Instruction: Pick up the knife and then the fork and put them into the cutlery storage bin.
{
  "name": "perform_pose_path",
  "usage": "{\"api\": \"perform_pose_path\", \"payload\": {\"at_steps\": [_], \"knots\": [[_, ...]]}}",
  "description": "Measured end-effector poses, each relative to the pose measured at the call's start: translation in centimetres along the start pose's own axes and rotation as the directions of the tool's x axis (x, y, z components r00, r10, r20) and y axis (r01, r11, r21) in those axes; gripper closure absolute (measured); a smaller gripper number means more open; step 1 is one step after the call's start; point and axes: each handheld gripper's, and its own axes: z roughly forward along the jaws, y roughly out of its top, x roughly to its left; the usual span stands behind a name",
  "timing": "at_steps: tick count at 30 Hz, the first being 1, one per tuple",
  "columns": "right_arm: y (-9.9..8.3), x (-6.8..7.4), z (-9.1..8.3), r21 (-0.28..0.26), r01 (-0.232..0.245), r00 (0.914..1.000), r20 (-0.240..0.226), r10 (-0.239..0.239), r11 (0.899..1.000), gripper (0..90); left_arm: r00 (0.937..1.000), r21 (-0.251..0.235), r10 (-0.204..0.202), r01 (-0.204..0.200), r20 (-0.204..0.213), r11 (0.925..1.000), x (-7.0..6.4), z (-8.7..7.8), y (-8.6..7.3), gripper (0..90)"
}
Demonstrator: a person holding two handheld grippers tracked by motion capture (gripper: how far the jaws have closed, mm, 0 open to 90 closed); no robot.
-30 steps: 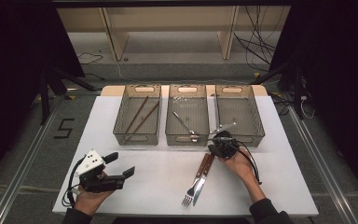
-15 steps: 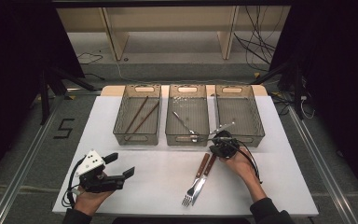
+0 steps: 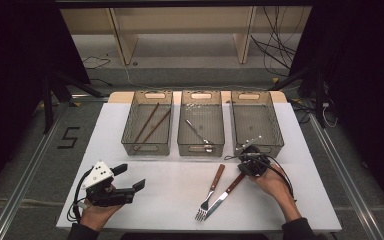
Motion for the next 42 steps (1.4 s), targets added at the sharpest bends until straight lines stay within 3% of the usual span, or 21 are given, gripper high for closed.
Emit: {"api": "perform_pose_path", "payload": {"at_steps": [5, 10, 23, 30, 31, 32, 34, 35, 36, 38, 41, 42], "knots": [[-2.1, -0.8, -1.3, 0.033, -0.006, 1.0, -0.004, 0.006, 0.999, 90.0, 1.0, -0.001, -0.001, 0.001, -0.002, 1.0, 0.0, 0.0, 0.0, 15.8], [-3.1, -0.8, -2.0, 0.054, 0.001, 1.0, -0.008, 0.0, 0.999, 90.0, 1.0, 0.004, 0.005, -0.005, -0.003, 1.0, -0.1, 0.0, 0.0, 15.8], [-5.1, -0.3, -3.8, 0.105, 0.031, 0.9992, -0.028, -0.028, 0.994, 90.0, 1.0, 0.001, 0.004, -0.004, -0.005, 1.0, 0.0, -0.1, -0.1, 15.8], [-5.1, -0.1, -4.5, 0.107, 0.063, 0.9976, -0.034, -0.06, 0.992, 90.0, 1.0, 0.006, 0.007, -0.006, -0.003, 1.0, -0.1, 0.0, -0.1, 15.9], [-4.9, -0.1, -5.0, 0.071, 0.099, 0.9936, -0.06, -0.095, 0.993, 79.4, 1.0, 0.006, 0.007, -0.007, -0.004, 1.0, -0.1, 0.0, -0.1, 15.8], [-4.9, -0.1, -5.0, 0.071, 0.099, 0.9936, -0.06, -0.095, 0.993, 79.4, 1.0, 0.005, 0.004, -0.004, -0.004, 1.0, -0.1, 0.1, -0.1, 15.8], [-4.5, 0.2, -5.8, 0.049, 0.148, 0.9828, -0.119, -0.141, 0.988, 62.7, 1.0, 0.007, 0.004, -0.004, -0.004, 1.0, -0.1, 0.1, -0.1, 15.8], [-4.1, 0.8, -6.7, 0.022, 0.23, 0.9619, -0.156, -0.224, 0.973, 56.2, 1.0, 0.008, 0.005, -0.005, -0.005, 1.0, -0.1, 0.1, -0.1, 15.8], [-4.1, 0.8, -6.7, 0.022, 0.23, 0.9619, -0.156, -0.224, 0.973, 56.2, 1.0, 0.008, 0.004, -0.004, -0.005, 1.0, -0.1, 0.1, -0.1, 15.8], [-3.8, 1.5, -7.1, 0.004, 0.312, 0.9341, -0.183, -0.306, 0.95, 48.6, 1.0, 0.011, 0.007, -0.007, -0.005, 0.9999, -0.1, 0.1, -0.1, 15.8], [-3.5, 2.6, -7.0, 0.044, 0.415, 0.8991, -0.173, -0.402, 0.909, 37.9, 1.0, 0.012, 0.008, -0.008, -0.005, 0.9999, -0.1, 0.1, -0.1, 15.8], [-3.4, 2.8, -6.8, 0.059, 0.432, 0.8916, -0.177, -0.417, 0.9, 37.2, 1.0, 0.012, 0.008, -0.008, -0.005, 0.9999, -0.1, 0.1, -0.1, 15.8]]}}
